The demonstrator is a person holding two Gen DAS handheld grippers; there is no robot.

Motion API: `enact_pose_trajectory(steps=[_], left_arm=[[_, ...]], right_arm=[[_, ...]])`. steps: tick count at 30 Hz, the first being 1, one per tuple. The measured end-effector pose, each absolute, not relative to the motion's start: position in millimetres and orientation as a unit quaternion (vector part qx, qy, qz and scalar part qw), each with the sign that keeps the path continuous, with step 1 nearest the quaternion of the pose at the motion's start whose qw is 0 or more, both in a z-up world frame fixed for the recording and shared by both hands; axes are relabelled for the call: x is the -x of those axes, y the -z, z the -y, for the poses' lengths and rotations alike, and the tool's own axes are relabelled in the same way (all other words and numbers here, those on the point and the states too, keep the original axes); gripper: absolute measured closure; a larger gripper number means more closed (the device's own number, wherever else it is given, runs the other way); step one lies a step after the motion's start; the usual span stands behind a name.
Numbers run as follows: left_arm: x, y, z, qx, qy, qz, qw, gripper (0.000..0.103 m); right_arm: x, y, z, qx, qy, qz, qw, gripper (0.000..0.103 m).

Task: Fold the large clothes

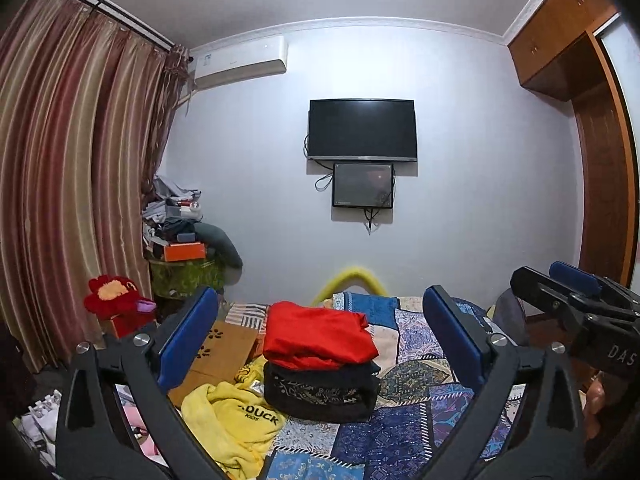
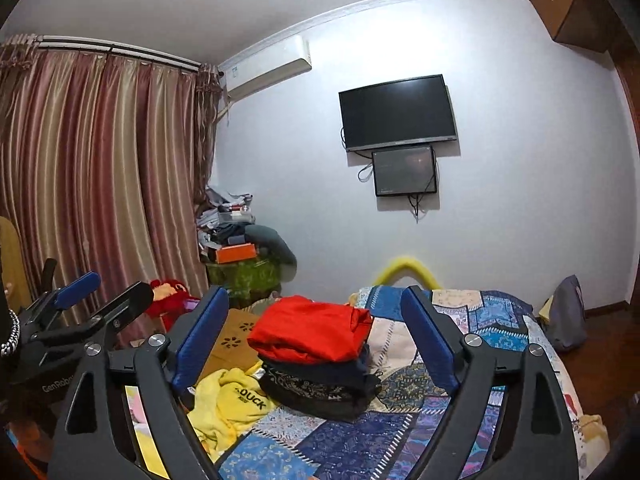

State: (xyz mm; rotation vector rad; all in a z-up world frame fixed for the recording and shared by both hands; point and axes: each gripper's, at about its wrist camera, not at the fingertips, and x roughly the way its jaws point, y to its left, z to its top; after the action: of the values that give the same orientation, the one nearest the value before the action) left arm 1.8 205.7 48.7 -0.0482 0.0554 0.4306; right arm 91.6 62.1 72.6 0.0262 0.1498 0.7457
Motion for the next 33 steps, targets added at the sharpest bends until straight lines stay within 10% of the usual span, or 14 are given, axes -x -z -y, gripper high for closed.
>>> enact_pose_trajectory(steps=[33], left_arm=[[-4.4,-38.5,-207.9,0.031,-0.214,-0.043,0.975,0.0]], right_arm=[[-88.2,-66.8,-58.5,-0.002,-0.361,-0.094,0.928,0.017]])
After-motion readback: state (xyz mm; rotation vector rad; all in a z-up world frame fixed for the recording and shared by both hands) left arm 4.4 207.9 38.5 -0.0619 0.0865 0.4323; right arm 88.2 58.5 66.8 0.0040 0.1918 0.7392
